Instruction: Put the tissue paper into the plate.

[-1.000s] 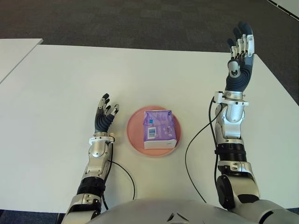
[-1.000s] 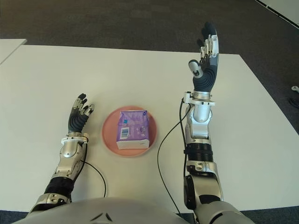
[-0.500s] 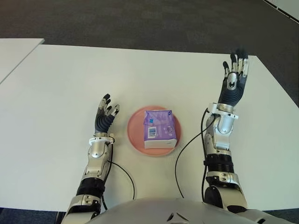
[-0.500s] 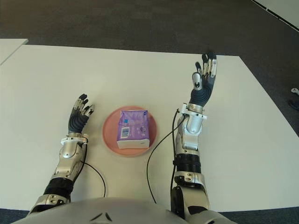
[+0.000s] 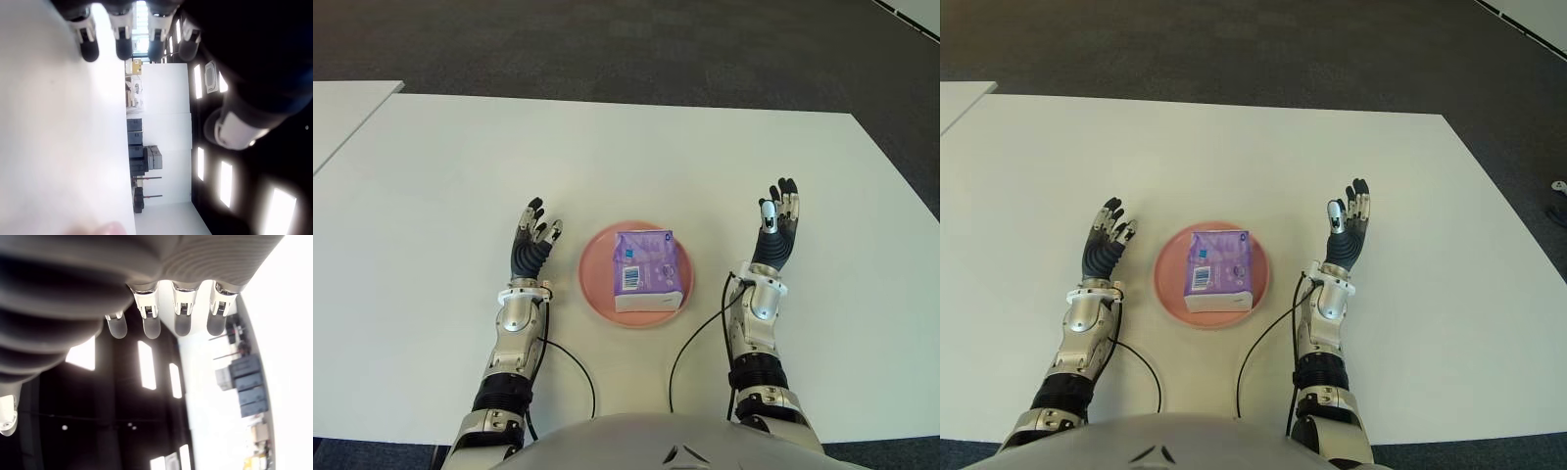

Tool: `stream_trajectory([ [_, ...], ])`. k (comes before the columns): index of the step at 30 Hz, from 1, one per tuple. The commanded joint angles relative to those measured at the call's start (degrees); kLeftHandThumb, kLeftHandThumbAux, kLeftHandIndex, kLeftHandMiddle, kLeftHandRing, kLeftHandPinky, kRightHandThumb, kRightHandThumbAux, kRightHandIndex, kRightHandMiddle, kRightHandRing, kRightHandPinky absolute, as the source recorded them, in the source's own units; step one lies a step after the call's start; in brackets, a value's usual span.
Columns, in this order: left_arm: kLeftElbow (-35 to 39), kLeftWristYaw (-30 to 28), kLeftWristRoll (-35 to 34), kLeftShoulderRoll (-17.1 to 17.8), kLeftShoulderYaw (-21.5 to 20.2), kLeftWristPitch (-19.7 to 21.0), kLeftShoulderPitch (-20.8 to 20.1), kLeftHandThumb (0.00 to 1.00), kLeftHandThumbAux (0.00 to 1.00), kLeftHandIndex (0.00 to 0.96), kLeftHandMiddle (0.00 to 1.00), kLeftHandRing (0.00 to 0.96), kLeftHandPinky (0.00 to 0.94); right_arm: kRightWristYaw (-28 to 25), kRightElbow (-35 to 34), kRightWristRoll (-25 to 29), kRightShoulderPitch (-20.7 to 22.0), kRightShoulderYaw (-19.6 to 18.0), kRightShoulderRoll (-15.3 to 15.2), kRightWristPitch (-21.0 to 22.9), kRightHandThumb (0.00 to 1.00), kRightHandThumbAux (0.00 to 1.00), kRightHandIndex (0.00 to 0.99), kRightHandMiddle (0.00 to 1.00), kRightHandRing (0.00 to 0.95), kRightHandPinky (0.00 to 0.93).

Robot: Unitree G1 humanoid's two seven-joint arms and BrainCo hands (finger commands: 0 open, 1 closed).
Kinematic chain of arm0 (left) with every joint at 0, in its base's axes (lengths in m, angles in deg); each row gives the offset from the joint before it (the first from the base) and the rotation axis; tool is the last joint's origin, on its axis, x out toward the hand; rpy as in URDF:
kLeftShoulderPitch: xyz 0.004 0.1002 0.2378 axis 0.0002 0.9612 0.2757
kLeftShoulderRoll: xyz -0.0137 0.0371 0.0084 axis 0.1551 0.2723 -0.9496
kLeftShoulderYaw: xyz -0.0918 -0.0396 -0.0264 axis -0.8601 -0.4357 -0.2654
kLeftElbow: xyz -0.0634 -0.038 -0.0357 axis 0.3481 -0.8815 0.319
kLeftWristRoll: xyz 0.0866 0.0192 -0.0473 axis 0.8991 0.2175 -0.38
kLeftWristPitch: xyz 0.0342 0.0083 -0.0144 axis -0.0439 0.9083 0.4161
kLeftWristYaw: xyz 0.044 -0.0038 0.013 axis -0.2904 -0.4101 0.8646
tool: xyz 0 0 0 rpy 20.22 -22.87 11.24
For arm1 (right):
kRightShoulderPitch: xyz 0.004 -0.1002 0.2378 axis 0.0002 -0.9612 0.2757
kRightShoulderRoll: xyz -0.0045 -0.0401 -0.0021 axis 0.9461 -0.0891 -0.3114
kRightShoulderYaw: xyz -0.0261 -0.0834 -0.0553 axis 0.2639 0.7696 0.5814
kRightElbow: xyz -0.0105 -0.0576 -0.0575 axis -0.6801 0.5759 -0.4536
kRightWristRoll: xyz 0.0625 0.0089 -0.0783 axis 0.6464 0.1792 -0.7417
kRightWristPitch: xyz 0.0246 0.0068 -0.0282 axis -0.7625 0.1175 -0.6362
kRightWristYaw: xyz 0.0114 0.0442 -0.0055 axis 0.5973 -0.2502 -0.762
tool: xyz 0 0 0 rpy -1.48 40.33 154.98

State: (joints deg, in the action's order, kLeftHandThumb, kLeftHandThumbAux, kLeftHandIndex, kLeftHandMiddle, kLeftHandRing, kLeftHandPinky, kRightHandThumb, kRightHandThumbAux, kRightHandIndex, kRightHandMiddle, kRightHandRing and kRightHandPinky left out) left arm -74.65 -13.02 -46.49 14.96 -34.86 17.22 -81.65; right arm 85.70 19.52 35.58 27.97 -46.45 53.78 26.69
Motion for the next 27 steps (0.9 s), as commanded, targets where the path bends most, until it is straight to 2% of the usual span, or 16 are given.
stream_trajectory([
  [1,-0.63,-1.07,-0.74,-0.44,0.38,2.56,2.63,0.025,0.627,0.000,0.000,0.000,0.000,-1.54,2.42,0.76,-0.51,-0.31,-0.62,0.65,0.000,0.463,0.000,0.000,0.000,0.000],
  [5,0.26,-0.61,-1.13,-0.93,0.09,3.59,2.79,0.024,0.633,0.000,0.000,0.000,0.000,-4.24,6.51,1.40,-0.11,-0.23,-1.47,-1.22,0.000,0.472,0.000,0.000,0.000,0.000],
  [11,1.57,0.05,-1.23,-1.53,-0.18,5.44,2.95,0.026,0.639,0.000,0.000,0.000,0.000,-6.83,1.47,0.37,-5.96,2.33,-0.27,-1.42,0.000,0.482,0.000,0.000,0.000,0.000],
  [15,2.33,-0.11,-1.15,-1.76,-0.20,5.98,3.16,0.028,0.638,0.000,0.000,0.000,0.000,-7.54,-1.03,-0.49,-9.23,3.60,-0.20,0.67,0.000,0.481,0.000,0.000,0.000,0.000],
  [23,3.04,0.25,-0.64,-1.92,-0.16,6.28,3.39,0.032,0.630,0.000,0.000,0.000,0.000,-8.49,1.57,0.90,-7.84,3.25,-0.53,2.35,0.000,0.492,0.000,0.000,0.000,0.000],
  [27,3.24,0.53,-0.59,-2.03,-0.22,6.38,3.43,0.032,0.628,0.000,0.000,0.000,0.000,-7.91,2.16,-0.10,-7.90,3.43,-0.67,3.12,0.000,0.493,0.000,0.000,0.000,0.000],
])
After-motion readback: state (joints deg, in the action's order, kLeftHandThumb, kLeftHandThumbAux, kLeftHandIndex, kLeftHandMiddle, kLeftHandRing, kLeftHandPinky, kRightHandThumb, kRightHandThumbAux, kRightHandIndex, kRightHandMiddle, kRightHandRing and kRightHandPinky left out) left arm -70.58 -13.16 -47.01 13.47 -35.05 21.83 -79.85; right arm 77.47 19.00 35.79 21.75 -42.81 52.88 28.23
